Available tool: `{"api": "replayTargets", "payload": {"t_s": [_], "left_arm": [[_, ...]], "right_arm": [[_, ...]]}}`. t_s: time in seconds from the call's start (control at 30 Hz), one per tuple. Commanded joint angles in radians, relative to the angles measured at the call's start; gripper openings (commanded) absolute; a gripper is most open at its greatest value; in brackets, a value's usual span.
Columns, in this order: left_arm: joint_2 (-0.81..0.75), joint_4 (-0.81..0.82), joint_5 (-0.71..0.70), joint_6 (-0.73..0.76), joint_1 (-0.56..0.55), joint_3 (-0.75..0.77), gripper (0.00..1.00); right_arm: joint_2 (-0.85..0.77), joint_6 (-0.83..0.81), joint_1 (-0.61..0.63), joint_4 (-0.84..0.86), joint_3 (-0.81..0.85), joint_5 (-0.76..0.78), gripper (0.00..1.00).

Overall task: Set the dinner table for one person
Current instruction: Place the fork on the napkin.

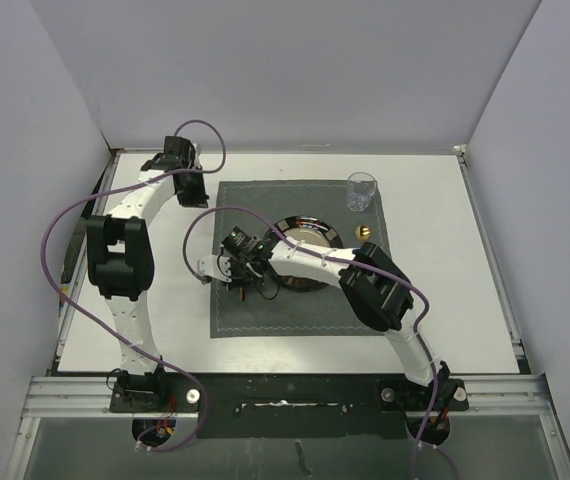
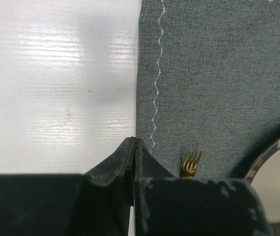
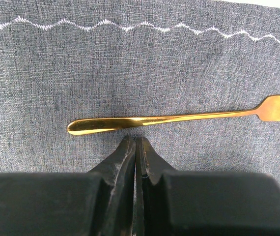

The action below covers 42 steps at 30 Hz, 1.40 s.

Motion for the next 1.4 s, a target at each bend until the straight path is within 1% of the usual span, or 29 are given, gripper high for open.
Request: {"api": "replayTargets", "payload": {"t_s": [0.0, 0.43, 1.03, 1.37], "left_arm": [[-0.092, 0.043, 0.018, -0.006, 0.004, 0.022, 0.00], [-0.112, 0.056, 0.015, -0.006, 0.004, -0.020, 0.00], [-0.118, 0.074, 0.030, -0.022, 0.004, -0.032, 0.00], [-0.123, 0.072, 0.029, -0.019, 0.004, -0.034, 0.00]], "right_arm": [[-0.006, 0.014, 0.014, -0.002, 0.055, -0.020, 0.00], [0.024, 0.023, 0.022, -0.014, 0.090, -0.031, 0.00], [-0.033, -0.011, 0.017, -0.006, 0.028, 0.007, 0.00], [-0.019, 0.000, 0.027, 0.001, 0.020, -0.005, 0.00]]}}
